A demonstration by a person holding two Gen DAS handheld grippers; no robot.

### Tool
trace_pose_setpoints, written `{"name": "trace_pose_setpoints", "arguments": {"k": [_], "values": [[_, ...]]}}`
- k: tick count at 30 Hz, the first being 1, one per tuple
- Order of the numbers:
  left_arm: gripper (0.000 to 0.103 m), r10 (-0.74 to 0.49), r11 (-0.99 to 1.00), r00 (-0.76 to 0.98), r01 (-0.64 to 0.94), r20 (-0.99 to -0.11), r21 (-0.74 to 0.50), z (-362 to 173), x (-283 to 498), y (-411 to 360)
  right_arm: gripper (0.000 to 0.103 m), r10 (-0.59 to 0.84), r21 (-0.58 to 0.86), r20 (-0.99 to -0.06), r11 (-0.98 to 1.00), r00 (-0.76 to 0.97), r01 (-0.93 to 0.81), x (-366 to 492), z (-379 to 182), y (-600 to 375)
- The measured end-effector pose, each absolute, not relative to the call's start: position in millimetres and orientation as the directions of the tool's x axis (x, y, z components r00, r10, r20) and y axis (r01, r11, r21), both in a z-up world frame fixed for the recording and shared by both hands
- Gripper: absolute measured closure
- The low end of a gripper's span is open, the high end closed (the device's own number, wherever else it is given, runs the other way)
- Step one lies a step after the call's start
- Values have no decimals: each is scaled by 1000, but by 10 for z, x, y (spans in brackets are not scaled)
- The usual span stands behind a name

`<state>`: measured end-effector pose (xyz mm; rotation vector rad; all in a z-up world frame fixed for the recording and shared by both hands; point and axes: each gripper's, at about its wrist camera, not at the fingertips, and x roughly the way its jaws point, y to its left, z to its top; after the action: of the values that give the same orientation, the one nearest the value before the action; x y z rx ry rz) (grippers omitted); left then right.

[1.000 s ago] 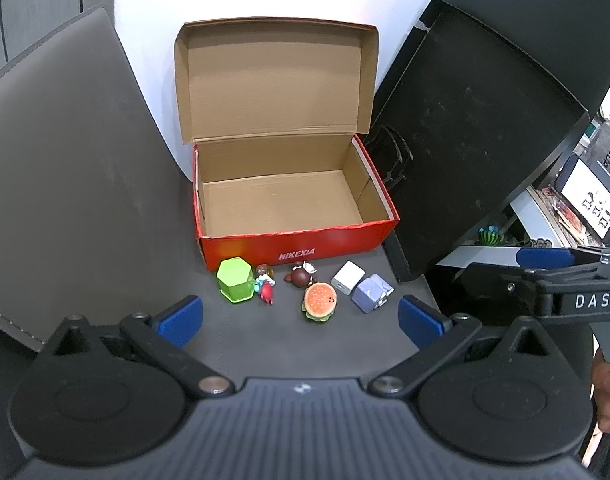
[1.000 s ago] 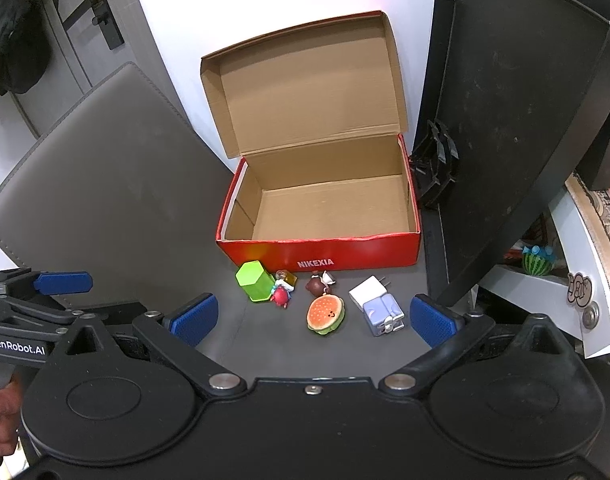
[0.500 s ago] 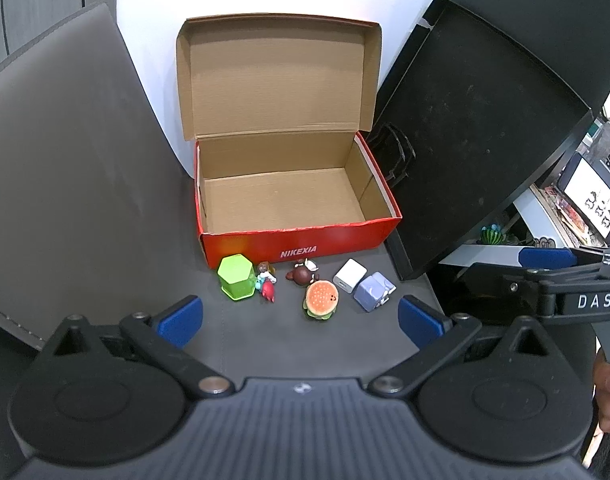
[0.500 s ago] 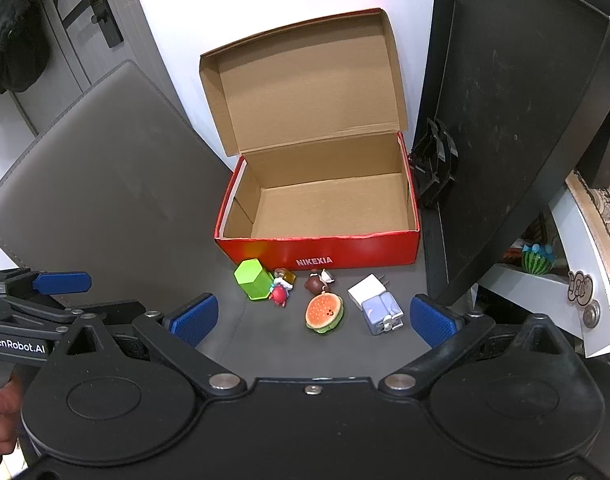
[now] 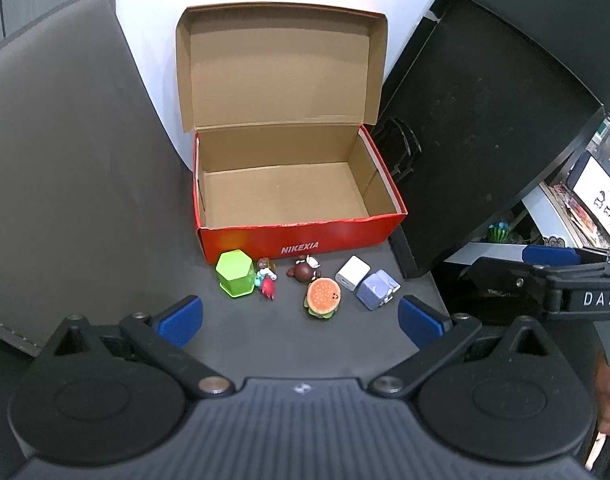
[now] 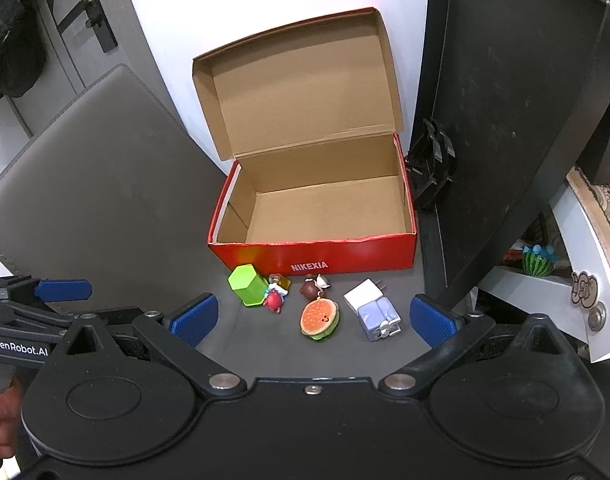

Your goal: Organize objects

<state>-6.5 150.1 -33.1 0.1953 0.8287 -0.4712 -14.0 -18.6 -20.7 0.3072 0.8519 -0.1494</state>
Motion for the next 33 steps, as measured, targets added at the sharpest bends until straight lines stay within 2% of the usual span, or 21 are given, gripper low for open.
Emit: {"name": "trace_pose_setpoints", "arguments": {"k": [7,11,21,22,24,31,33], "values": [[0,-319,885,561,465,-764,-28,-494,47,1438,0,-20,194,-778,943,628,271,-50,-386,-259],[0,-315,888,546,458,-776,-38,-608,127,1388,5,-32,181,-795,941,606,287,3,-510,-320],[1,-315,887,501,457,-806,-63,-905,315,1237,6,-51,177,-827,921,560,346,105,-791,-513],[2,-315,888,499,455,-808,-65,-934,336,1220,8,-53,177,-829,919,556,352,119,-822,-532],[3,-314,889,498,453,-808,-67,-982,371,1186,18,-54,176,-837,916,545,360,150,-884,-564],[7,-314,887,476,455,-821,-76,-1179,497,1036,22,-38,193,-858,900,512,390,226,-1128,-693],[8,-315,888,466,452,-827,-83,-1230,535,995,28,-35,191,-865,899,500,393,256,-1212,-721]]}}
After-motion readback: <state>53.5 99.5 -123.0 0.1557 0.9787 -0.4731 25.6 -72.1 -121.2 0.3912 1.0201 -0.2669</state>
